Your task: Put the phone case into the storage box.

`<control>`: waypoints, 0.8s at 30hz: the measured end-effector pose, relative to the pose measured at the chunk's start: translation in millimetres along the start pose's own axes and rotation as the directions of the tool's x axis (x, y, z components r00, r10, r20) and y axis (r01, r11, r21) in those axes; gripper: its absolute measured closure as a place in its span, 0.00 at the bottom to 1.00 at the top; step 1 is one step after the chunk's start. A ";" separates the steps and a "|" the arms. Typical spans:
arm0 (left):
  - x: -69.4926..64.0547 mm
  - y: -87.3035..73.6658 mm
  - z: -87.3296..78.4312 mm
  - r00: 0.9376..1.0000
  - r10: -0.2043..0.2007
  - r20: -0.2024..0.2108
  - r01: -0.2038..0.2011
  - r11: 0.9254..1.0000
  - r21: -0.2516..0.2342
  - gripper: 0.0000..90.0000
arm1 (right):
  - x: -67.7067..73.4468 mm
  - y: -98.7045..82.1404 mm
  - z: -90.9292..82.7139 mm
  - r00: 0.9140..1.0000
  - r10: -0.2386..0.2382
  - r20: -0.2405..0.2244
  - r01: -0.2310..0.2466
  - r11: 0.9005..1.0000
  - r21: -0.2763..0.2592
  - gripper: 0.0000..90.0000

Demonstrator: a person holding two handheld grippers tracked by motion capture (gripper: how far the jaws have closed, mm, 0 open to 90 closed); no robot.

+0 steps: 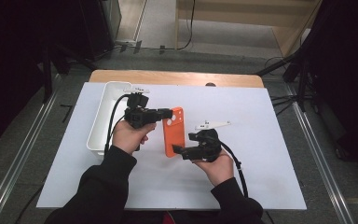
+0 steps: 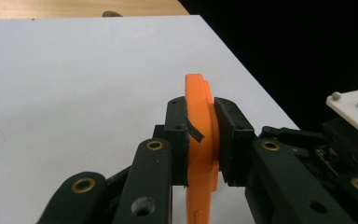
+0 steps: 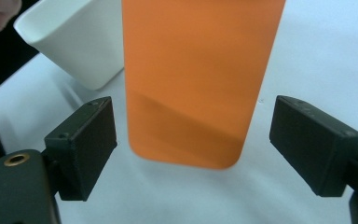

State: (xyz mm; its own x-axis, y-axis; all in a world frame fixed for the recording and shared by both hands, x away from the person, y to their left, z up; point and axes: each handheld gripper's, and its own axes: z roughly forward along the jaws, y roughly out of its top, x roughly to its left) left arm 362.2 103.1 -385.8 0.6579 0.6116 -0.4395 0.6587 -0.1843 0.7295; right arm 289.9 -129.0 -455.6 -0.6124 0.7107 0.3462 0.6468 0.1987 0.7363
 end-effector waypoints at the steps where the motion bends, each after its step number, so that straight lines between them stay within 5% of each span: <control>1: 0.3 0.7 -0.8 1.000 0.004 0.004 -0.004 1.000 0.003 0.85 | -0.9 1.0 -0.9 1.000 0.003 -0.013 -0.003 1.000 0.001 0.15; 12: -0.3 4.7 -4.6 0.995 0.090 0.031 -0.091 0.995 0.036 0.85 | -2.8 16.4 -11.1 0.995 -0.069 -0.077 0.072 0.996 0.045 0.15; 24: -1.0 6.2 -5.0 0.987 0.136 0.082 -0.142 0.988 0.063 0.85 | -12.9 19.9 -24.4 0.980 -0.107 -0.168 0.120 0.991 0.067 0.15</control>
State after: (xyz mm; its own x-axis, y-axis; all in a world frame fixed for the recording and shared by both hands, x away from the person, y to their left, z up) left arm 363.8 105.2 -378.3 0.7693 0.5155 -0.3774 0.5804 -0.3168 0.7502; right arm 299.6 -150.7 -431.3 -0.7459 0.5615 0.3582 0.5977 0.3270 0.7320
